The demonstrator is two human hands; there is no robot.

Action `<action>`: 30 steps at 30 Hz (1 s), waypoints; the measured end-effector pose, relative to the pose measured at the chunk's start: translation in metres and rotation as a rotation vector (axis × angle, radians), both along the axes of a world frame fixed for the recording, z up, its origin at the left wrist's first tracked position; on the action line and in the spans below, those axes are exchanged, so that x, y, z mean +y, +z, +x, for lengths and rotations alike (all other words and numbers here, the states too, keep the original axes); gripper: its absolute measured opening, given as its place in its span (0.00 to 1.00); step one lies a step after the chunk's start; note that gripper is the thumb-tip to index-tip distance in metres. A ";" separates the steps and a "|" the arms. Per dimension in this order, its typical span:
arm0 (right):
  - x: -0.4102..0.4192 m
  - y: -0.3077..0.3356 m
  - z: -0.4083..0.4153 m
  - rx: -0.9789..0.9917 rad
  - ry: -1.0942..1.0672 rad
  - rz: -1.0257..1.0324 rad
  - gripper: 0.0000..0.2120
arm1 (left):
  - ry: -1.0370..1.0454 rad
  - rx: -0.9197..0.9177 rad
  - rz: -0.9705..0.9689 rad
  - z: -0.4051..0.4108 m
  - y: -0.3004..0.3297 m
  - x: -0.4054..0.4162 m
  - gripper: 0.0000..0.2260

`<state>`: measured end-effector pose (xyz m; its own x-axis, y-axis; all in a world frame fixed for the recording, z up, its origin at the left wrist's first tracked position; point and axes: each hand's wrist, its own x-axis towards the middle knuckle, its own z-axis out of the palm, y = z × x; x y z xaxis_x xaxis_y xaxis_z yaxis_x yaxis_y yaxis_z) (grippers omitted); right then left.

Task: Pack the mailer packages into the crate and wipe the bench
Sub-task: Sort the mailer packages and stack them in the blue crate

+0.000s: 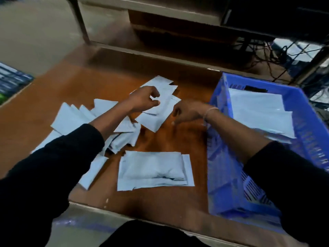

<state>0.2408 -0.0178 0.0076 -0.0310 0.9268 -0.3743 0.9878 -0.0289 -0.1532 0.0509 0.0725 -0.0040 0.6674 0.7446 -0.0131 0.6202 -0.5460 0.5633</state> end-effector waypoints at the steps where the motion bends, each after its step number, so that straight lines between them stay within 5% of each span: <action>1: 0.011 -0.011 -0.008 0.014 -0.069 0.001 0.18 | 0.028 -0.001 -0.026 -0.011 -0.004 0.005 0.16; 4: 0.045 -0.054 -0.018 0.333 -0.551 0.006 0.12 | 0.070 -0.017 -0.076 -0.036 -0.016 0.019 0.16; 6: 0.068 -0.084 -0.016 0.592 -0.818 0.118 0.21 | 0.070 -0.022 -0.101 -0.048 -0.021 0.025 0.16; 9: 0.111 -0.134 -0.006 0.744 -1.001 0.251 0.32 | 0.068 -0.048 -0.125 -0.061 -0.030 0.035 0.15; 11: 0.115 -0.125 -0.026 0.781 -1.083 0.310 0.31 | 0.065 -0.076 -0.138 -0.065 -0.035 0.042 0.14; 16: 0.126 -0.123 -0.034 0.787 -1.023 0.311 0.22 | 0.062 -0.128 -0.183 -0.061 -0.037 0.057 0.14; 19: 0.117 -0.110 -0.018 1.053 -1.091 0.208 0.22 | 0.089 -0.175 -0.235 -0.049 -0.035 0.069 0.15; 24: 0.079 -0.077 -0.011 1.445 -1.292 0.328 0.14 | 0.190 -0.224 -0.401 -0.013 -0.045 0.090 0.17; 26: 0.066 -0.065 -0.013 1.473 -1.266 0.277 0.12 | 0.205 -0.297 -0.590 0.001 -0.053 0.095 0.24; 30: 0.060 -0.060 -0.019 1.378 -1.215 0.120 0.09 | 0.208 -0.444 -0.756 0.013 -0.065 0.099 0.18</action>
